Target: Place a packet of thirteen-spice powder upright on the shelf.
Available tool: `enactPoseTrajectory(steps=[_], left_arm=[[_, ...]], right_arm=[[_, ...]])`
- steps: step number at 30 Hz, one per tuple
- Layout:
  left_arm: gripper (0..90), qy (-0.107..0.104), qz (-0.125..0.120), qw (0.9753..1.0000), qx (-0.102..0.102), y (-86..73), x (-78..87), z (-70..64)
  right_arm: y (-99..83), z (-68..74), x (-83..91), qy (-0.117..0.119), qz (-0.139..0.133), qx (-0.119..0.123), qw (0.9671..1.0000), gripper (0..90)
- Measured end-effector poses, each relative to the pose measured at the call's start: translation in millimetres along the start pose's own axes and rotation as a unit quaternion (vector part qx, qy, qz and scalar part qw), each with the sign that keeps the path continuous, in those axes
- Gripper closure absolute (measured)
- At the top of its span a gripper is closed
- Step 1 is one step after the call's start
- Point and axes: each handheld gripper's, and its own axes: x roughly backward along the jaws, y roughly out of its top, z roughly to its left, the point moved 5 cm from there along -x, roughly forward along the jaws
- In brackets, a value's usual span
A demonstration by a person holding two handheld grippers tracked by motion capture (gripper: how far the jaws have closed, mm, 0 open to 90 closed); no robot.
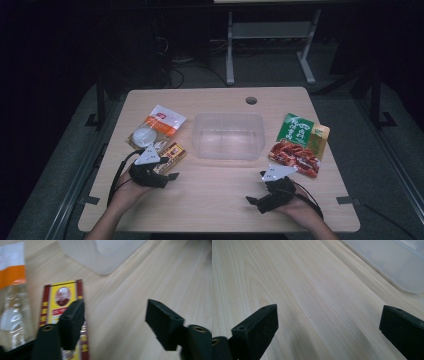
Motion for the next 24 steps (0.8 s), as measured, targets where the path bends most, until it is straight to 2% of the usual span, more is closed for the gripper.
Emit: enactPoseTrajectory(steps=[4,8,13,15,16,19,24], left_arm=[[52.7,0.014,-0.006,0.9998,0.014,1.6,2.4,16.8],[72.8,0.031,0.005,0.9991,0.029,2.0,0.0,35.1],[89.5,0.048,0.019,0.9975,0.048,2.0,-7.2,55.6],[89.6,0.054,0.023,0.9970,0.050,1.3,-8.7,59.8],[89.7,0.064,0.027,0.9962,0.053,0.0,-11.4,67.9],[89.7,0.073,0.024,0.9946,0.069,-2.1,-17.5,76.6],[89.7,0.072,0.033,0.9944,0.069,-7.7,-26.6,83.1]], right_arm=[[0.0,-1.4,0.6,-0.001,0.000,-0.003,1.0000,1.8],[0.1,-1.4,0.2,-0.001,0.000,-0.001,1.0000,1.8],[0.2,-1.6,0.3,-0.002,-0.001,-0.001,1.0000,1.9],[0.1,-1.6,0.4,-0.002,0.000,-0.002,1.0000,1.9],[-0.2,-1.8,0.6,-0.002,0.001,-0.002,1.0000,1.9],[-0.4,-1.9,1.0,-0.002,-0.001,-0.004,1.0000,2.0],[-0.3,-3.1,1.2,-0.003,-0.003,-0.004,1.0000,2.1]])
